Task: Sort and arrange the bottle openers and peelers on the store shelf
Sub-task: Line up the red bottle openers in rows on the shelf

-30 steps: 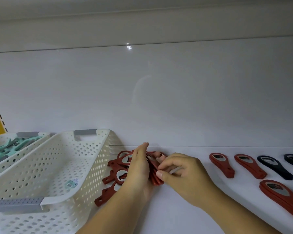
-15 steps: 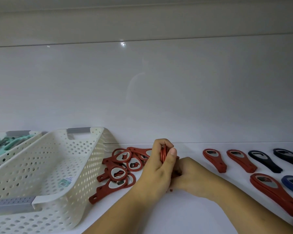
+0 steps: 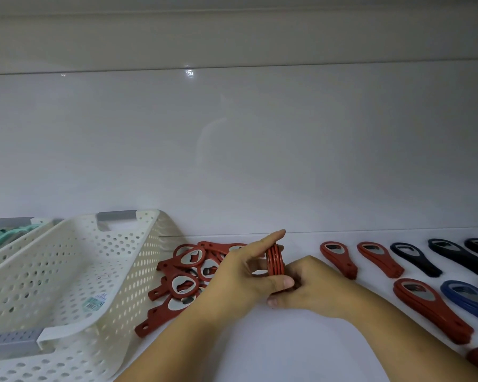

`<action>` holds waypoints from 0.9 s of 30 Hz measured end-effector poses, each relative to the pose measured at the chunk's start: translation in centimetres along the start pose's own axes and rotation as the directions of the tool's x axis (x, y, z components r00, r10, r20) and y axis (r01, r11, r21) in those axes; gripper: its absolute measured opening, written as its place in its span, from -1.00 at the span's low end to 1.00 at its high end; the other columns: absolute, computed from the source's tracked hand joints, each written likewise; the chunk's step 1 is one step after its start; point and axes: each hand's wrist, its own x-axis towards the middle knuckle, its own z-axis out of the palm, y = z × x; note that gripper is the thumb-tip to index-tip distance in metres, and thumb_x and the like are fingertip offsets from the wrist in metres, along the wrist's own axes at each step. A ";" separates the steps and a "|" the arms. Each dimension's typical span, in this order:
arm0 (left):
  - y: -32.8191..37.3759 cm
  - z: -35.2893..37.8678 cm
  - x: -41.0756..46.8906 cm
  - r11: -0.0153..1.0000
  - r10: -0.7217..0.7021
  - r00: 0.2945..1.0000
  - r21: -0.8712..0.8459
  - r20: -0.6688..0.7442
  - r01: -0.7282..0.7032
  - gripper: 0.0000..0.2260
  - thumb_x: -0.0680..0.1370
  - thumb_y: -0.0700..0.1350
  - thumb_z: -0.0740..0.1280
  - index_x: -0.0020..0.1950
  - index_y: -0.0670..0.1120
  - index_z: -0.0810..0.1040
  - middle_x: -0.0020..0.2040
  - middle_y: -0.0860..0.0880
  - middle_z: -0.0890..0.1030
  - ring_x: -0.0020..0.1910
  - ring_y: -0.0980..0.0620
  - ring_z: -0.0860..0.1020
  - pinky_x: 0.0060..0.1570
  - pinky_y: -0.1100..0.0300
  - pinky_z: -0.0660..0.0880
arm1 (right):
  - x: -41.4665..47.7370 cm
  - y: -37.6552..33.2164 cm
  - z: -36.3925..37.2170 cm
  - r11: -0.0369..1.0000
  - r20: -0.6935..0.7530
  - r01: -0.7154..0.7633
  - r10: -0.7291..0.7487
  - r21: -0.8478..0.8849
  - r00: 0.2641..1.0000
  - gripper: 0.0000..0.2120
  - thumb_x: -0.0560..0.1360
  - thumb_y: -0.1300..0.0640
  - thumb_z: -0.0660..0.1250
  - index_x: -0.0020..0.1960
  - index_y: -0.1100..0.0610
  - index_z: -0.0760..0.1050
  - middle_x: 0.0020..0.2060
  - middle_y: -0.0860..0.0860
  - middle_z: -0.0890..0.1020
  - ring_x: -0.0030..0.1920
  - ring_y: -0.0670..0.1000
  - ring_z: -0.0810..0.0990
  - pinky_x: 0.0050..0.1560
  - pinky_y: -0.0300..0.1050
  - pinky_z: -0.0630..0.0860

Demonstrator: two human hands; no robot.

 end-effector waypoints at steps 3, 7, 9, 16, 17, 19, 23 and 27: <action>0.0 0.1 0.0 0.999 0.030 1.000 0.032 -0.010 -0.029 -0.44 0.34 -0.34 0.52 0.10 0.27 0.54 0.11 0.11 0.60 0.05 0.12 0.62 -0.04 0.26 0.56 | -0.1 0.0 -0.2 1.000 0.035 0.011 -0.011 0.001 0.999 -0.77 0.36 0.10 0.52 -0.39 0.01 0.52 -0.44 -0.09 0.49 -0.37 -0.12 0.45 -0.28 -0.29 0.37; -0.1 -0.1 0.2 0.999 0.051 0.998 0.009 -0.024 -0.051 -0.47 0.30 -0.36 0.54 -0.01 0.27 0.64 0.05 0.12 0.66 -0.01 0.09 0.64 -0.04 0.21 0.58 | -0.1 0.1 -0.1 0.999 0.028 -0.006 0.007 -0.032 1.000 -0.83 0.34 0.06 0.53 -0.33 0.06 0.57 -0.43 -0.08 0.46 -0.37 -0.11 0.42 -0.27 -0.25 0.34; 0.0 -0.3 0.2 0.999 0.051 0.998 -0.009 -0.042 -0.052 -0.50 0.29 -0.37 0.54 -0.03 0.21 0.66 0.04 0.09 0.67 -0.03 0.04 0.66 -0.01 0.17 0.59 | -0.2 0.1 -0.2 1.000 0.036 -0.025 0.025 -0.003 0.999 -0.86 0.33 0.07 0.54 -0.30 0.06 0.59 -0.43 -0.08 0.46 -0.36 -0.11 0.41 -0.25 -0.24 0.34; -0.2 -0.6 0.0 0.947 -0.079 0.995 -0.317 -0.059 0.056 -0.64 0.20 -0.26 0.53 -0.05 0.02 0.69 -0.03 -0.10 0.67 -0.08 -0.16 0.65 -0.03 -0.01 0.60 | -1.2 -1.6 -0.8 0.990 0.060 -0.135 0.133 0.037 0.989 -0.93 0.36 0.04 0.51 -0.27 0.01 0.68 -0.36 -0.09 0.64 -0.28 -0.19 0.55 -0.11 -0.23 0.47; -0.2 -0.6 -0.1 0.930 -0.090 0.995 -0.363 -0.050 0.066 -0.64 0.19 -0.25 0.52 -0.06 0.01 0.69 -0.03 -0.12 0.67 -0.07 -0.19 0.65 -0.03 -0.04 0.59 | -1.5 -1.9 -0.9 0.989 0.051 -0.149 0.147 0.027 0.988 -0.89 0.36 0.01 0.51 -0.24 0.05 0.69 -0.36 -0.10 0.64 -0.29 -0.20 0.54 -0.12 -0.25 0.45; -0.2 -0.3 -0.1 0.898 -0.100 0.995 -0.432 -0.010 0.085 -0.65 0.20 -0.29 0.51 -0.06 -0.02 0.70 -0.02 -0.14 0.66 -0.03 -0.23 0.63 -0.01 -0.08 0.59 | -2.3 -2.4 -1.0 0.983 0.034 -0.185 0.185 -0.004 0.982 -0.86 0.36 -0.01 0.50 -0.26 0.06 0.67 -0.41 -0.13 0.60 -0.35 -0.22 0.50 -0.21 -0.30 0.38; -0.3 1.2 -0.3 0.781 -0.114 0.989 -0.607 0.097 0.149 -0.64 0.19 -0.37 0.53 -0.05 -0.14 0.68 -0.01 -0.21 0.65 -0.04 -0.24 0.65 -0.10 -0.03 0.62 | -5.0 -2.9 -1.3 0.966 -0.084 -0.259 0.256 -0.022 0.963 -0.70 0.27 -0.07 0.52 -0.23 0.18 0.66 -0.38 -0.03 0.55 -0.30 -0.10 0.47 -0.21 -0.20 0.36; 0.1 2.7 -0.9 0.697 -0.140 0.957 -0.661 0.256 0.279 -0.51 0.15 -0.31 0.61 0.05 -0.14 0.66 0.10 -0.23 0.64 0.05 -0.21 0.63 -0.04 -0.02 0.61 | -7.9 -3.5 -1.4 0.935 -0.168 -0.350 0.336 -0.064 0.927 -0.73 0.29 -0.02 0.51 -0.31 0.20 0.61 -0.47 -0.01 0.44 -0.45 -0.12 0.37 -0.40 -0.27 0.28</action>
